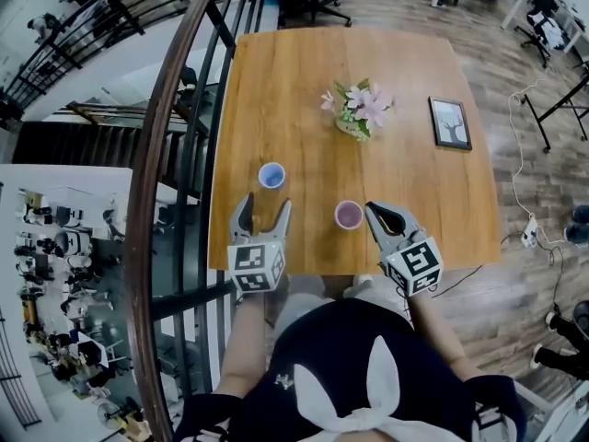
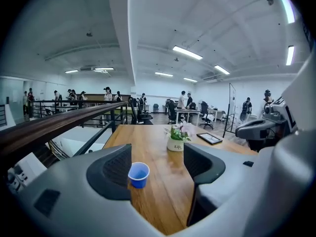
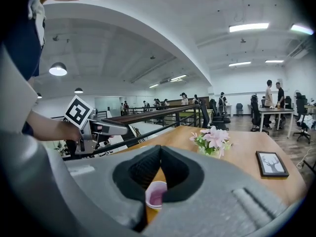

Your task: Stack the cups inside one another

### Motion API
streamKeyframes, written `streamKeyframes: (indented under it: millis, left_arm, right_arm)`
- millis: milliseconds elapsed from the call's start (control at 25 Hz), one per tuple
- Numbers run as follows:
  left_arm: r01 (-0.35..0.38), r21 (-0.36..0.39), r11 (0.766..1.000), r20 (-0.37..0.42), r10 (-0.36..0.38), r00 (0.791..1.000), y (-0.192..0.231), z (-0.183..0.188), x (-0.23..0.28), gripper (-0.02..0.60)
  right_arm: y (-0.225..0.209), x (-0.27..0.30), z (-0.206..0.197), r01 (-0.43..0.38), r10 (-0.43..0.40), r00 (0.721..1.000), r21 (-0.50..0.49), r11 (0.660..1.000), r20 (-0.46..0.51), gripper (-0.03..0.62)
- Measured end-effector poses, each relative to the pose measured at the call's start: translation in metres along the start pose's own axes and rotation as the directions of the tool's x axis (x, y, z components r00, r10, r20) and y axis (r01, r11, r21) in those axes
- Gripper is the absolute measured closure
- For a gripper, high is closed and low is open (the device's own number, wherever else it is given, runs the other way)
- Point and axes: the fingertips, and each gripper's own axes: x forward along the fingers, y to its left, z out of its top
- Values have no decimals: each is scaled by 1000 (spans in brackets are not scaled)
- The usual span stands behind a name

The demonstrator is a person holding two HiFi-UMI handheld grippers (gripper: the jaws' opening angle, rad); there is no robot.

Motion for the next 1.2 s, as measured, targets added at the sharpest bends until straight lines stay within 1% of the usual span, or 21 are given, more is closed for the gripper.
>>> streamKeyframes:
  millis: [160, 640, 840, 1000, 1200]
  left_arm:
    - [6, 35, 999, -20, -5, 1000, 6, -7, 8, 255]
    - [27, 71, 997, -94, -20, 995, 24, -26, 35, 255]
    - [34, 94, 995, -125, -22, 992, 34, -33, 44, 255]
    - [60, 110, 992, -142, -44, 989, 35, -36, 52, 255]
    - [83, 119, 989, -190, -59, 980, 39, -48, 65, 247]
  right_arm:
    - [-6, 2, -3, 28, -28, 1000, 5, 1000, -15, 595]
    - [-12, 11, -11, 69, -68, 996, 17, 997, -56, 595]
    - [-12, 16, -6, 85, -83, 994, 19, 996, -65, 595]
    - [-14, 19, -2, 103, -102, 992, 17, 995, -69, 595]
    - [-17, 25, -1, 126, -124, 990, 21, 992, -73, 595]
